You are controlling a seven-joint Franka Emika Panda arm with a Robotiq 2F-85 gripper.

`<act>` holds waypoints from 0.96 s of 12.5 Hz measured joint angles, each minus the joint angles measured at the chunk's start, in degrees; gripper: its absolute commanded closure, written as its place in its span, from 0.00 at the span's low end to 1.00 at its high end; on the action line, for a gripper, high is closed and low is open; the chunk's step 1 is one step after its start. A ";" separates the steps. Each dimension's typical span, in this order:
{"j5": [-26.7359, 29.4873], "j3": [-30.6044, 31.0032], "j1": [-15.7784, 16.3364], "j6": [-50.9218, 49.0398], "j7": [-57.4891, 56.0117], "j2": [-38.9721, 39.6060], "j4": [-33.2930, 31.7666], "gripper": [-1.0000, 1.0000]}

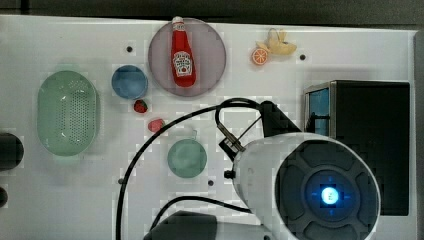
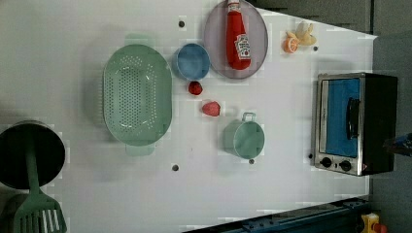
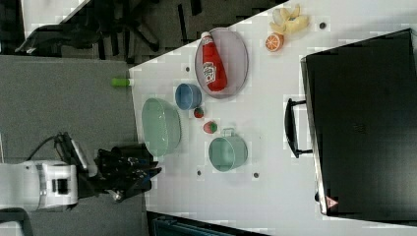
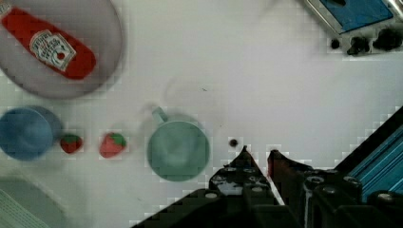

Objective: Flap open oven.

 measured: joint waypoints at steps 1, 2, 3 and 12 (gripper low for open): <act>-0.57 -0.71 -0.13 0.42 -3.71 0.29 -0.67 0.82; -2.74 -1.77 -0.13 0.96 -8.18 0.70 -1.34 0.82; -6.31 -2.93 -0.25 2.61 -12.73 0.95 -2.35 0.82; -14.62 -14.79 -2.06 27.91 -44.15 4.92 -11.64 0.82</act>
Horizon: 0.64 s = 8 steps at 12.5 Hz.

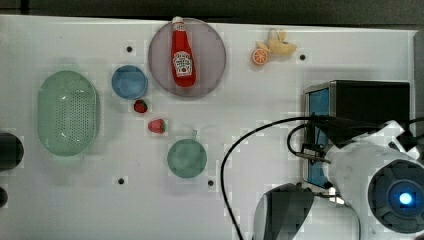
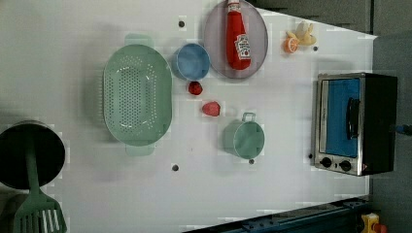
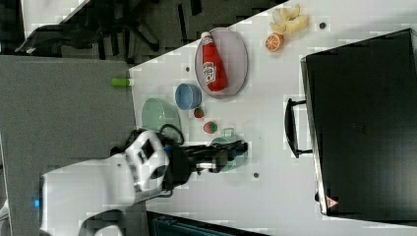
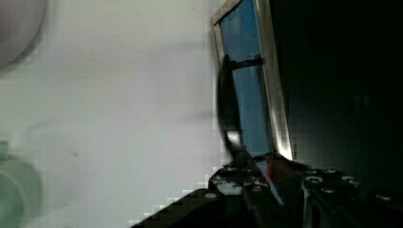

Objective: Flap open oven.

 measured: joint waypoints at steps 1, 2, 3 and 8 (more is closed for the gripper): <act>-0.01 -1.05 -0.17 1.68 -1.20 1.45 -0.34 0.82; 0.27 -1.82 -0.45 4.03 -2.15 3.34 -0.78 0.82; 0.42 -2.70 -0.42 5.57 -3.30 5.46 -1.01 0.82; 0.32 -3.51 -0.69 11.19 -5.88 15.74 -1.79 0.82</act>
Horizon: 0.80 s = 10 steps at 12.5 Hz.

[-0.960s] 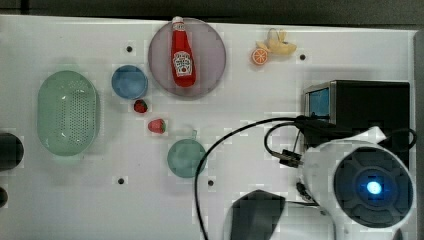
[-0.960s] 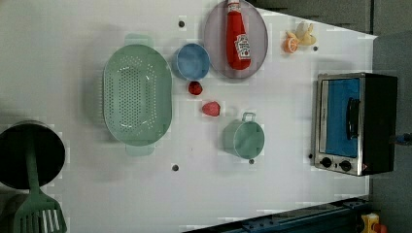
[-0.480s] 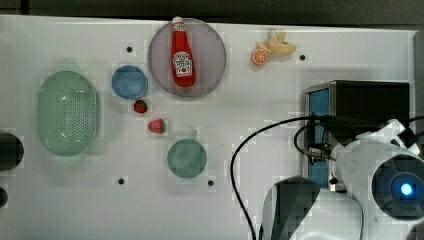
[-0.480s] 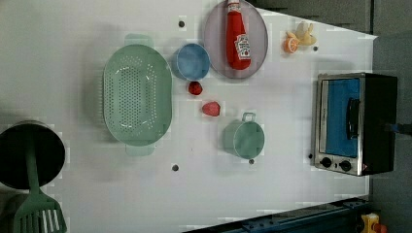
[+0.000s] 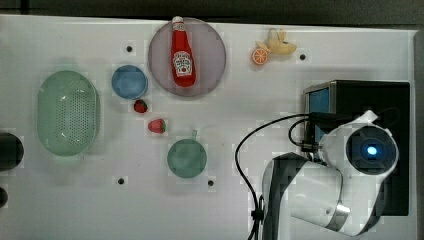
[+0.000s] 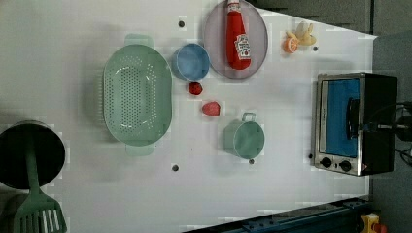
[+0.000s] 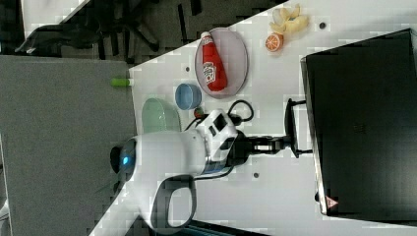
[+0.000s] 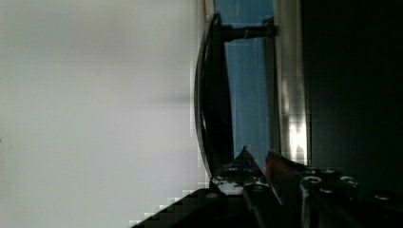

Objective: Flap open oven.

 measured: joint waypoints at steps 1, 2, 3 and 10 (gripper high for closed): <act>0.20 0.06 0.03 0.87 -0.50 1.03 -0.22 0.82; 0.17 0.10 -0.01 1.37 -0.70 2.01 -0.22 0.82; 0.39 0.11 -0.04 2.83 -0.70 3.12 -0.11 0.82; 1.14 -0.04 -0.41 6.71 -0.92 5.93 0.22 0.82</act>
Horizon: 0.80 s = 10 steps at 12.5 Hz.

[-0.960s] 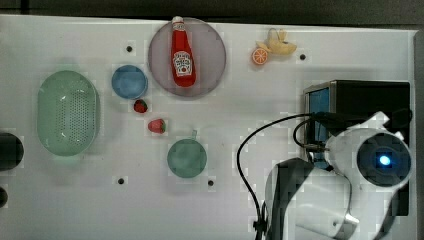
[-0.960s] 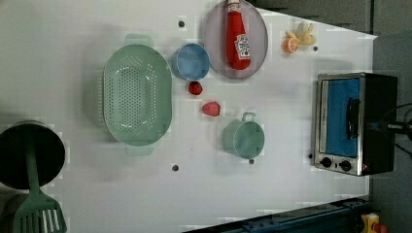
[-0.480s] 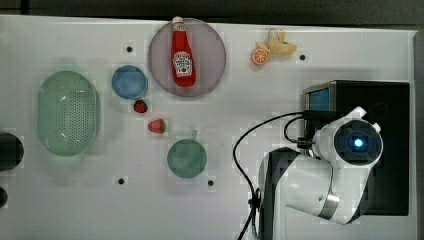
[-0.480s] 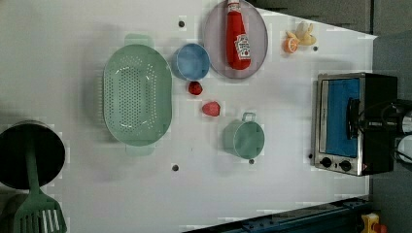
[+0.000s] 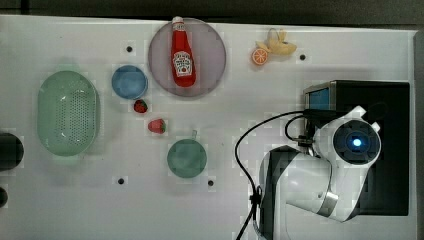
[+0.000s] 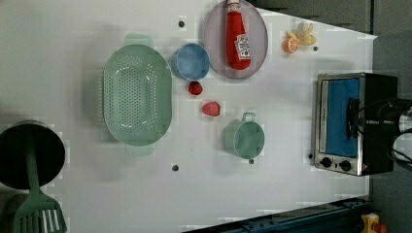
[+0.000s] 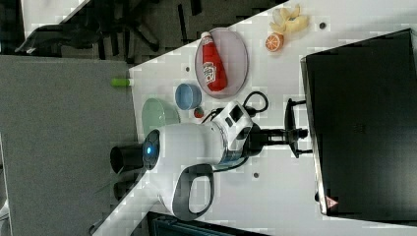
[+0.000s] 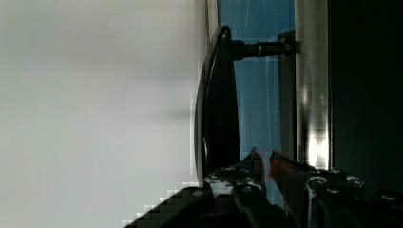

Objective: Flap open oven.

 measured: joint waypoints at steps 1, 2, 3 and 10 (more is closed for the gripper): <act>-0.03 0.04 -0.01 0.03 0.00 0.10 0.11 0.82; -0.08 0.43 -0.15 0.17 0.00 0.03 0.00 0.82; -0.02 0.95 -0.29 0.17 0.00 -0.03 -0.34 0.82; -13.87 6.91 0.90 -0.06 11.75 0.30 -2.46 0.82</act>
